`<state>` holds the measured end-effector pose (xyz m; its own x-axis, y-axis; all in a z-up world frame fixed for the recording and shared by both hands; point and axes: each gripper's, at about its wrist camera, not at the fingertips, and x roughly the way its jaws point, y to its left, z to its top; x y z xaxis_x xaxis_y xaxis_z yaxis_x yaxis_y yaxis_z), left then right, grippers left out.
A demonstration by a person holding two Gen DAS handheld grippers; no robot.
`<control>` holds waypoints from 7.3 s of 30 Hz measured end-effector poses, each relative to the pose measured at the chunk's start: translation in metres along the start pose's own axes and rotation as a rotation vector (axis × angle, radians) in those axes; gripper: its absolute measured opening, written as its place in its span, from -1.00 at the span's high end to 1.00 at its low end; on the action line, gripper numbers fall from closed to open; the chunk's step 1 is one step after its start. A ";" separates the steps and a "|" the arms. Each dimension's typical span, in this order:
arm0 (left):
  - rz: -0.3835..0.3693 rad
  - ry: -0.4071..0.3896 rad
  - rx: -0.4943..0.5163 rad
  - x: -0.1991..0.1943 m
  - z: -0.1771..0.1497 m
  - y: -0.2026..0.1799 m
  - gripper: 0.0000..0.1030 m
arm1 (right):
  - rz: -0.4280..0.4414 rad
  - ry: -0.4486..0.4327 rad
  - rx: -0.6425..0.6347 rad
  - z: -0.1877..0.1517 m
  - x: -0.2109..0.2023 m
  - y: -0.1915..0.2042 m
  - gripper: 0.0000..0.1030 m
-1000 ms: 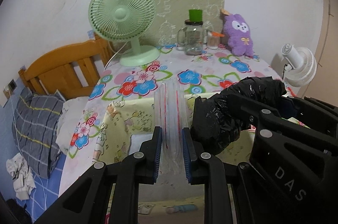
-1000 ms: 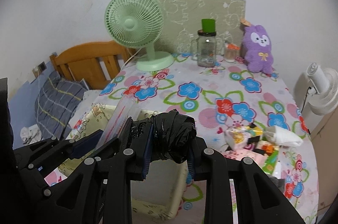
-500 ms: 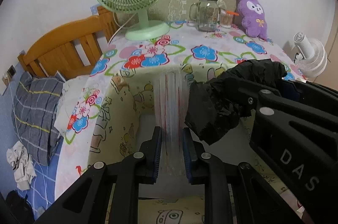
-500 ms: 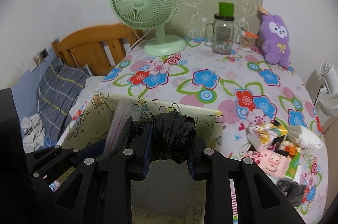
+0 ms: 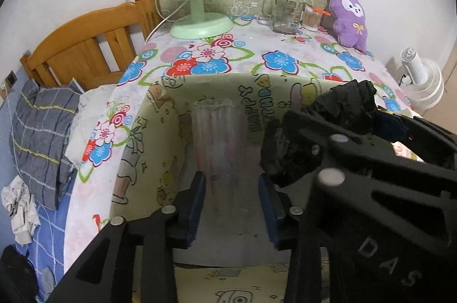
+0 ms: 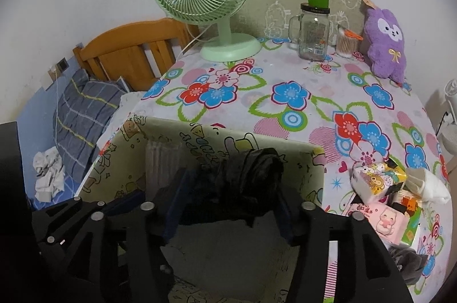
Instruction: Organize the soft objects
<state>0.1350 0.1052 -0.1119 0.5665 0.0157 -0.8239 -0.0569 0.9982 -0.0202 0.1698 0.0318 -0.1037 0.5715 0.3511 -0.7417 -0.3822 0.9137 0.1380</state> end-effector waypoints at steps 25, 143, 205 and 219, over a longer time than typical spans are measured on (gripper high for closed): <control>0.025 -0.162 0.046 -0.060 0.003 -0.033 -0.76 | -0.090 -0.163 -0.044 -0.009 -0.074 -0.011 -0.72; -0.278 -0.026 0.384 0.019 -0.036 -0.259 -0.11 | -0.306 -0.094 0.360 -0.135 -0.098 -0.241 -0.54; -0.201 -0.011 0.347 0.011 -0.049 -0.230 -0.04 | -0.222 0.003 0.379 -0.140 -0.077 -0.217 0.50; -0.225 -0.056 0.341 -0.012 -0.052 -0.227 -0.04 | -0.250 -0.052 0.378 -0.140 -0.103 -0.210 0.50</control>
<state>0.0983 -0.1245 -0.1271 0.5780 -0.2119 -0.7880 0.3444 0.9388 0.0002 0.0897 -0.2246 -0.1478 0.6516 0.1111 -0.7504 0.0589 0.9788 0.1961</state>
